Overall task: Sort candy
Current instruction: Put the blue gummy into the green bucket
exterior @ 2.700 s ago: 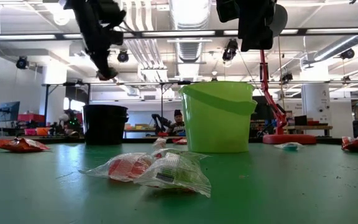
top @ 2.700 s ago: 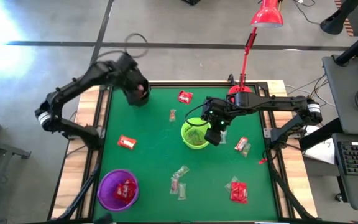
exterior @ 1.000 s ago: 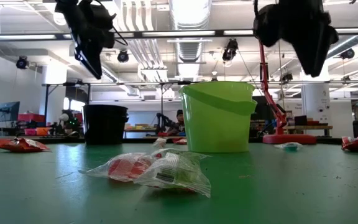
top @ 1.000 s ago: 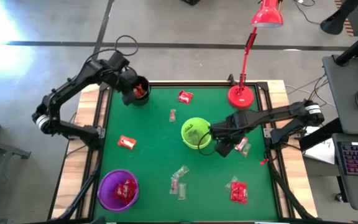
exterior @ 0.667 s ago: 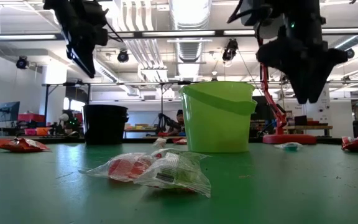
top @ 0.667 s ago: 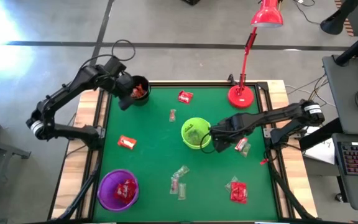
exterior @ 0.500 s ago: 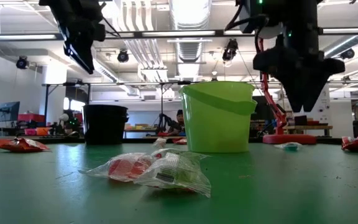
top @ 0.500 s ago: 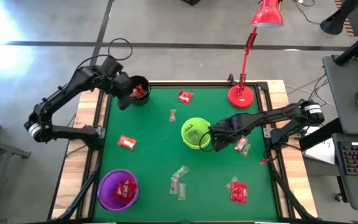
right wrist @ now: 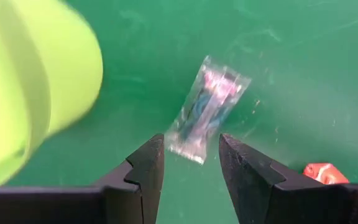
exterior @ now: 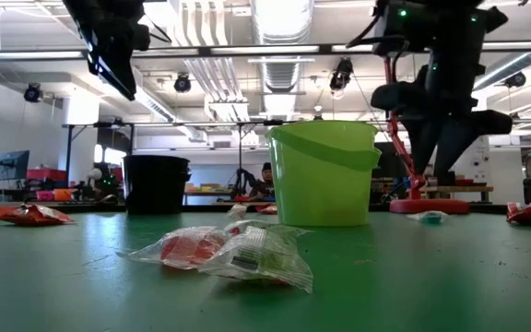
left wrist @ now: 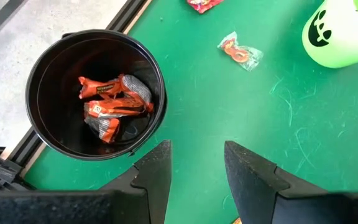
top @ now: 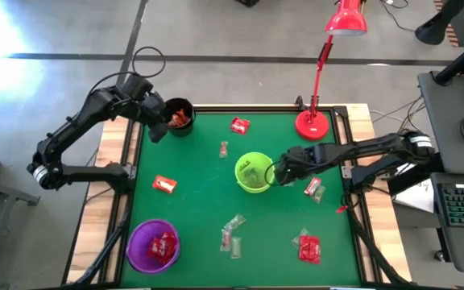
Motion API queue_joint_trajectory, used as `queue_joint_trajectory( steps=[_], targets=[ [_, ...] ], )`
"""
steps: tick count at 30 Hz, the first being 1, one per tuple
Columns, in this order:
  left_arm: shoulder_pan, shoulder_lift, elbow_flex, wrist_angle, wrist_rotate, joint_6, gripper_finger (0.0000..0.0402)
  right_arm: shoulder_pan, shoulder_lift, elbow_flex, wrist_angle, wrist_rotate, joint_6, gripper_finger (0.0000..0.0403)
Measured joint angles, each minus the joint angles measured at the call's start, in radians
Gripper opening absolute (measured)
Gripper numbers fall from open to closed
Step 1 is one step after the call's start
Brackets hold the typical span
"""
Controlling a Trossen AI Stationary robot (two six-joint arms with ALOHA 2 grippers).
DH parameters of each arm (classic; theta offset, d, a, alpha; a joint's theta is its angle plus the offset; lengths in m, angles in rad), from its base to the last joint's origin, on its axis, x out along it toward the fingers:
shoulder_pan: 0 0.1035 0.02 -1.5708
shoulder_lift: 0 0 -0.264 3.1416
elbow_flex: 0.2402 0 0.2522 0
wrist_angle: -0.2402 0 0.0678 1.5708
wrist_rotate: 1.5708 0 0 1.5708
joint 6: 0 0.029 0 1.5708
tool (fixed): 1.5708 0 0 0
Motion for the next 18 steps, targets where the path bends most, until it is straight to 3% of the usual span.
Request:
queue_joint_trajectory(
  steps=[7,18],
  targets=[
    [0.000,0.002,0.000,-0.001,0.000,-0.009,0.0130,-0.023,-0.110,-0.100,0.047,0.005,0.067,0.0146],
    [0.000,0.002,0.000,-0.001,0.000,-0.016,0.0130,-0.023,-0.108,-0.209,0.212,0.002,0.138,0.0146]
  ],
)
